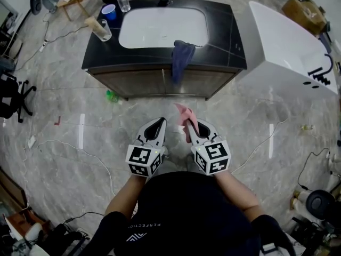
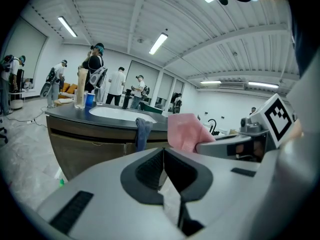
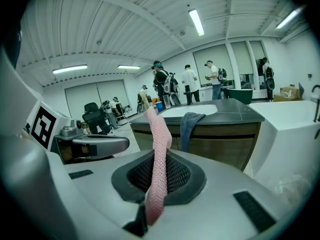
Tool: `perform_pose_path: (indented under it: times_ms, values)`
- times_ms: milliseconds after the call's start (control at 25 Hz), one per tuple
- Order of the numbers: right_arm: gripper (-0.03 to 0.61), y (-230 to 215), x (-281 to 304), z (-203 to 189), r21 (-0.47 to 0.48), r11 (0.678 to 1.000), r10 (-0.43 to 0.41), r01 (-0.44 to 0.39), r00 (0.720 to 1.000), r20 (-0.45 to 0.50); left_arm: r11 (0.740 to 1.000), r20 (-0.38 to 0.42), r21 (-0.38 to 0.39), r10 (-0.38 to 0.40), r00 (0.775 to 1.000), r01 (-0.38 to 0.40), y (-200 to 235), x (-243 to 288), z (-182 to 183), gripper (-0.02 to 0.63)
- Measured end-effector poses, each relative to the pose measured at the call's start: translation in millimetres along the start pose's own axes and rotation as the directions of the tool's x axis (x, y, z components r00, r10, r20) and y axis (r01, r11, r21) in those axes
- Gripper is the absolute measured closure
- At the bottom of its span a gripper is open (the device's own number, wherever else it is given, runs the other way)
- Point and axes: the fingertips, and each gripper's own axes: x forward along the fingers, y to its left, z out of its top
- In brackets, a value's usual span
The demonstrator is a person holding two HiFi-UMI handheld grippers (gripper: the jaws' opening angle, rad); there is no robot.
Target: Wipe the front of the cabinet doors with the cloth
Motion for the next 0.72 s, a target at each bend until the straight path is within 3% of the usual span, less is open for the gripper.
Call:
perform_pose_path:
  times_ms: [720]
  values:
    - [0.537,-5,-11,-10,0.017,1.0,-0.007,0.007,1.0,-0.01,1.0,-0.043,0.006,-0.011,0.999,0.011,-10,8,-14,0.603]
